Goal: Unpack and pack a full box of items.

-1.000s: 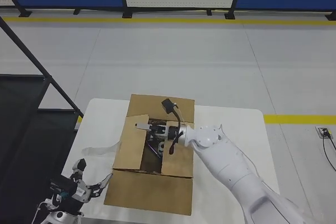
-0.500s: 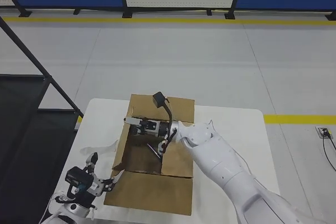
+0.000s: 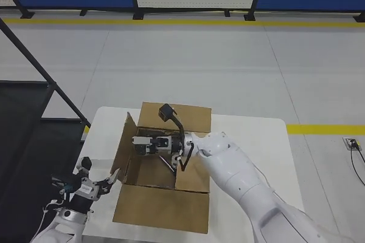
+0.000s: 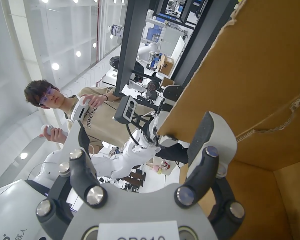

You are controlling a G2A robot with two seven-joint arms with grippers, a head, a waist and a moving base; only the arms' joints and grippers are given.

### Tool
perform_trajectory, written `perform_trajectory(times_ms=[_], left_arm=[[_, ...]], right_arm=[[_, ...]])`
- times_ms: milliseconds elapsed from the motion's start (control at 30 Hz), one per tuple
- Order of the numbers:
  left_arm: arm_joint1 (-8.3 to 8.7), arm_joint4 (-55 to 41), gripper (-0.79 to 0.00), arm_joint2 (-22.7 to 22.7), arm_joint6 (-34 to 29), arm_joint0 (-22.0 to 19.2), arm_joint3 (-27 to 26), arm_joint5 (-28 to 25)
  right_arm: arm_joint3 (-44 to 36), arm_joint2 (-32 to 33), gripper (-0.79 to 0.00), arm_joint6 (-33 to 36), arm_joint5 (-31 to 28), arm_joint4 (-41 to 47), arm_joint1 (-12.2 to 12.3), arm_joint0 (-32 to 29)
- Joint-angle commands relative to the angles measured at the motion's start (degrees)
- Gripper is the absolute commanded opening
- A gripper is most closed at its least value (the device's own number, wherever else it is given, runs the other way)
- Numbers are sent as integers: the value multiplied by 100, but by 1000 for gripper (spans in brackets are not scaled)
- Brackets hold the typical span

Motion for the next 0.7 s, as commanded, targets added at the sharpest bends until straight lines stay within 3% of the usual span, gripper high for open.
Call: perform_trajectory(times_ms=[0,267,667], left_arm=[[3,-54,0,-105,-31,14,56,23],[11,-29,0,-297,-222,134,244,28],[-15,118,0,-110,-865,-38,578,379]], right_arm=[[-35,40,0,-24,-15,0,24,-15],[-364,293,0,-411,-402,-330,339,-231],[-1149,856,0,-745,-736,-826,930,-827]])
